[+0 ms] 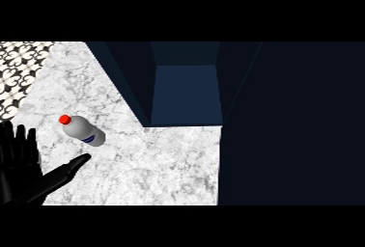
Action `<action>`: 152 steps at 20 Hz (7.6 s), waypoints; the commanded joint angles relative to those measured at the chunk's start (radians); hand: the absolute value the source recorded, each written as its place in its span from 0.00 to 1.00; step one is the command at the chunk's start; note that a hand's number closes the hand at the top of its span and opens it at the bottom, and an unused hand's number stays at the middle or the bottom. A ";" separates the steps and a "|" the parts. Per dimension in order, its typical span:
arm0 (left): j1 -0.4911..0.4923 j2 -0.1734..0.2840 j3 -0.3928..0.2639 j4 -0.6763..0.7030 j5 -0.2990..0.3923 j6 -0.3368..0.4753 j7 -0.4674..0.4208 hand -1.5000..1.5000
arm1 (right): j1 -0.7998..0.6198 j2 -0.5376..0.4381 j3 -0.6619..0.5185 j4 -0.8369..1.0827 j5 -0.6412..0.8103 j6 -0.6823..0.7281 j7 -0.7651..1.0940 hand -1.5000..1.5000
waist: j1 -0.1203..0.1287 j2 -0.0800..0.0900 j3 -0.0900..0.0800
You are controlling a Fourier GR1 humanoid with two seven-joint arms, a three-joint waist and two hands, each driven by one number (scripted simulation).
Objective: Pick up the bottled water, place it into the cabinet and close the cabinet
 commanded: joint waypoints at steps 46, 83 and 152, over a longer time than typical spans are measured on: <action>-0.591 0.117 0.364 1.404 0.256 -0.524 -0.786 1.00 | 0.296 0.029 -0.084 -0.125 -0.058 0.174 -0.209 0.00 | -0.005 0.005 -0.001; -0.421 -0.023 -0.431 0.579 0.272 -0.307 -0.469 1.00 | 0.255 0.026 -0.210 -0.048 -0.084 0.219 -0.257 0.00 | 0.023 -0.011 0.003; -1.387 -0.023 -0.403 1.601 0.315 0.208 -0.440 0.00 | 0.011 0.029 -0.317 0.020 -0.187 0.266 -0.110 0.00 | -0.049 0.023 0.000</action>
